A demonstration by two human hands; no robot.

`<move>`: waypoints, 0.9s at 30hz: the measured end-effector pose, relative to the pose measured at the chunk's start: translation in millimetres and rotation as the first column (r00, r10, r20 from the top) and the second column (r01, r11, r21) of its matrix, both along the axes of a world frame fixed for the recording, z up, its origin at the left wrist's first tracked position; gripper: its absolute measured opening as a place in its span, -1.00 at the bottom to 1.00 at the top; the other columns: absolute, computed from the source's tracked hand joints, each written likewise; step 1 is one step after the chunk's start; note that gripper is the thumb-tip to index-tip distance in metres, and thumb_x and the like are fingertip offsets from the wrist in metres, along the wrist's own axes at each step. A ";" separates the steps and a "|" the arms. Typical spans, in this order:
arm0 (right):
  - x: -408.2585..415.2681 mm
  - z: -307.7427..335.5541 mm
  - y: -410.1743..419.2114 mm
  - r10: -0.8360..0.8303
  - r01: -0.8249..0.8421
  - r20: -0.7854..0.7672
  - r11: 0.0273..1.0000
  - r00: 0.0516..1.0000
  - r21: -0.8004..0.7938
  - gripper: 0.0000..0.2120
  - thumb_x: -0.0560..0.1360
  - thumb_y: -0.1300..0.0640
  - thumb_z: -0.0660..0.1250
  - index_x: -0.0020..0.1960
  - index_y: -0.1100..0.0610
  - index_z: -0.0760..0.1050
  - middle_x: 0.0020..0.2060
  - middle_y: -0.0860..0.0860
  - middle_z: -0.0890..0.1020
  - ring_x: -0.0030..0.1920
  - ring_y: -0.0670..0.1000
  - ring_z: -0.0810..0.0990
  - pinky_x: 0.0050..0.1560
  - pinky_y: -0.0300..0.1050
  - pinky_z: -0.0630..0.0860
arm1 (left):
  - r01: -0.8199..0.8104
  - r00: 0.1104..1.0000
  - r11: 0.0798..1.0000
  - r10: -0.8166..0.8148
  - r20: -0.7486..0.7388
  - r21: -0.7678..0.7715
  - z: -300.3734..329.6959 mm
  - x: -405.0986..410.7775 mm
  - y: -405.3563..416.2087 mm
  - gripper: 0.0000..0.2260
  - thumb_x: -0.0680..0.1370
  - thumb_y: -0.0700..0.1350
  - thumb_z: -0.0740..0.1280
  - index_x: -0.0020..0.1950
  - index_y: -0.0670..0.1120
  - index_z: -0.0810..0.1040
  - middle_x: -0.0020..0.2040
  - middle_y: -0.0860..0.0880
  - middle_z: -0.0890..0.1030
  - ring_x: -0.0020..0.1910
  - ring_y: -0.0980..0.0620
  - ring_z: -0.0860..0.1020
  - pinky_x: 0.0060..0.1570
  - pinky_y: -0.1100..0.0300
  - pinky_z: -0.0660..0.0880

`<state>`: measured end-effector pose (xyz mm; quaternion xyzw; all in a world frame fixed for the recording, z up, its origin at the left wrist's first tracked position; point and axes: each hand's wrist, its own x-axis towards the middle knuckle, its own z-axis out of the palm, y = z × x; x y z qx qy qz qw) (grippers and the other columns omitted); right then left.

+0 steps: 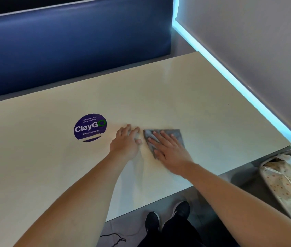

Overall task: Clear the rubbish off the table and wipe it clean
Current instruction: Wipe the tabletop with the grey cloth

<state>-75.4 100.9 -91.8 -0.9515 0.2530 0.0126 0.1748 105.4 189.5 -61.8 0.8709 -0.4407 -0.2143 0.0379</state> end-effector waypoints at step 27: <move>-36.9 3.7 12.9 -0.234 0.235 -0.021 0.971 0.972 0.042 -0.55 0.63 -0.20 -0.20 0.52 -0.34 -0.05 0.56 -0.20 -0.17 0.54 -0.10 -0.30 0.51 -0.08 -0.35 | -0.142 0.972 0.989 0.146 0.186 -0.034 -3.1 -22.2 -1.1 -0.64 0.64 -0.06 0.10 0.43 -0.10 0.25 0.35 -0.06 0.28 0.31 -0.10 0.26 0.09 0.09 0.34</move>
